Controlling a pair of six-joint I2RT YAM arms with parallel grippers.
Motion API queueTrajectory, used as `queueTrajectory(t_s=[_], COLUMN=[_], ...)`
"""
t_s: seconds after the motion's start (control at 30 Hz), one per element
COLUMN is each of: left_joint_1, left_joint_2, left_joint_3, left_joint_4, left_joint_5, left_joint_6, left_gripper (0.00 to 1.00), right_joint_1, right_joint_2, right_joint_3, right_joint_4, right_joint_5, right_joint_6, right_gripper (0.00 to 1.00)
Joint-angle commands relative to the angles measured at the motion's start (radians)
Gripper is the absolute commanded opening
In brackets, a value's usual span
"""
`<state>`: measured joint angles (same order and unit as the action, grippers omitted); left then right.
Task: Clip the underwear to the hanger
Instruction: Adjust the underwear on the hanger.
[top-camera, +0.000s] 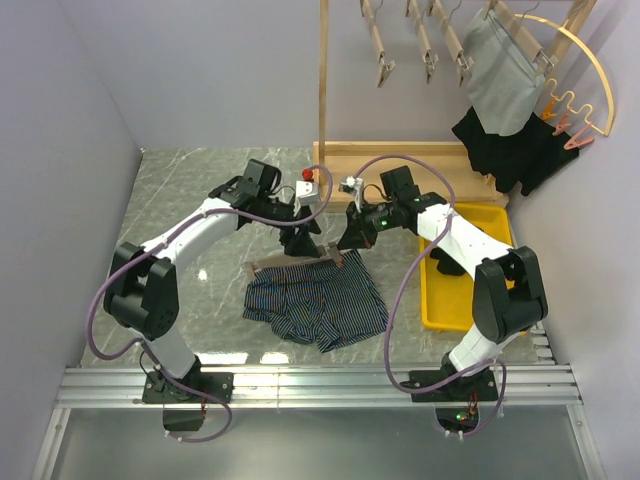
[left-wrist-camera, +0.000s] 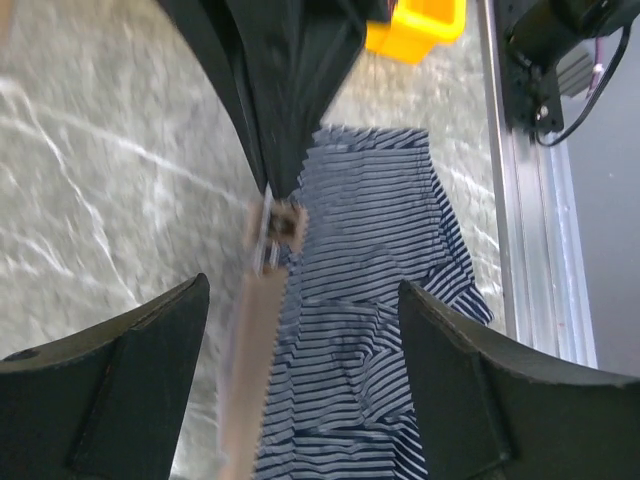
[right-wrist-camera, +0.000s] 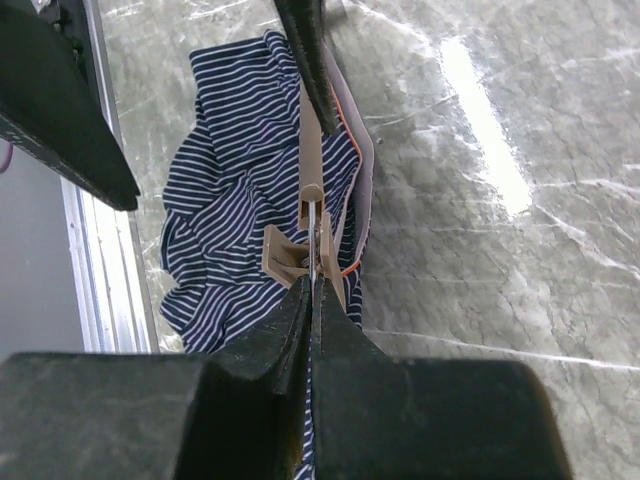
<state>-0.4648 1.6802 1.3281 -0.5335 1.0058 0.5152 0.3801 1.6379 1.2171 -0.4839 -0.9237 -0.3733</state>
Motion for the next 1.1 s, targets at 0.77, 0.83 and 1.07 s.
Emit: queueTrajectory(t_s=[0.77,0.83,1.07], left_joint_1=[-0.09,-0.09,-0.09], left_joint_2=[0.036,0.036,0.041], left_joint_3=[-0.049,-0.047,-0.043], left_joint_4=[0.202,0.202,0.208], left_joint_5=[-0.065,-0.064,-0.064], left_joint_6=[-0.011,-0.011,-0.012], left_gripper=[0.56,0.53,0.42], right_joint_1=[0.037,0.037,0.037], right_joint_2=[-0.052,-0.053,-0.049], right_joint_3=[0.068,0.07,0.081], right_joint_4=[-0.027,-0.032,-0.045], right_joint_5=[0.02,0.019,0.016], right_joint_6=[-0.024,-0.026,-0.021], right_gripper=[0.0,0.0,0.01])
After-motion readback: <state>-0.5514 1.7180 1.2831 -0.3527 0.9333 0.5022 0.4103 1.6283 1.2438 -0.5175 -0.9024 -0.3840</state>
